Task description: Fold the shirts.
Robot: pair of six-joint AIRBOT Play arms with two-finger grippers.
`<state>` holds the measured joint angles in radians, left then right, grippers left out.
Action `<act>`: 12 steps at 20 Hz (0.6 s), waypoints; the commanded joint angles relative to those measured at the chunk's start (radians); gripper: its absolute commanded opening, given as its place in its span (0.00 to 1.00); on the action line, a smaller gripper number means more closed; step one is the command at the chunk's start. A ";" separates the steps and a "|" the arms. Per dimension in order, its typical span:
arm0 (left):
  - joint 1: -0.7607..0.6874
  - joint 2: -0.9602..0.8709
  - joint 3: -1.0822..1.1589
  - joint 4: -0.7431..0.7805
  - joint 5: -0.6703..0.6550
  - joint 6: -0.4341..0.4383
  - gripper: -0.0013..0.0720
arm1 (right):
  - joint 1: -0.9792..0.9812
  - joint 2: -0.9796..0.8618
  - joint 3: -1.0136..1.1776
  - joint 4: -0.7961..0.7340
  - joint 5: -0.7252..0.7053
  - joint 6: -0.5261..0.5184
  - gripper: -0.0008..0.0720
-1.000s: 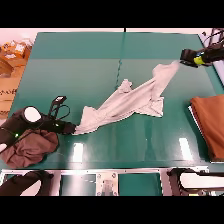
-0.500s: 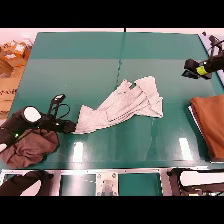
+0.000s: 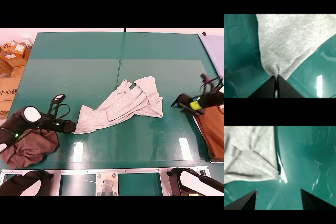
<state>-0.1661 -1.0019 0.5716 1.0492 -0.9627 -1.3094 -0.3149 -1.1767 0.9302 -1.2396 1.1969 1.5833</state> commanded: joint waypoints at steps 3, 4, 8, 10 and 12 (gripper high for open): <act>0.001 0.000 0.000 -0.003 0.000 0.001 0.05 | 0.015 -0.114 -0.122 0.130 -0.117 -0.089 0.84; 0.001 0.000 0.000 -0.003 0.001 0.001 0.05 | 0.021 -0.139 -0.122 0.180 -0.139 -0.121 0.84; 0.001 0.000 0.000 -0.003 0.000 0.001 0.05 | 0.040 -0.211 -0.120 0.265 -0.198 -0.156 0.84; 0.001 0.000 0.000 -0.003 0.002 0.001 0.05 | 0.055 -0.236 -0.119 0.285 -0.216 -0.163 0.71; 0.001 0.000 0.000 -0.003 0.002 0.001 0.05 | 0.079 -0.253 -0.119 0.334 -0.245 -0.210 0.32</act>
<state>-0.1658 -1.0019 0.5720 1.0466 -0.9615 -1.3087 -0.2604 -1.3964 0.8135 -0.9707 0.9993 1.4258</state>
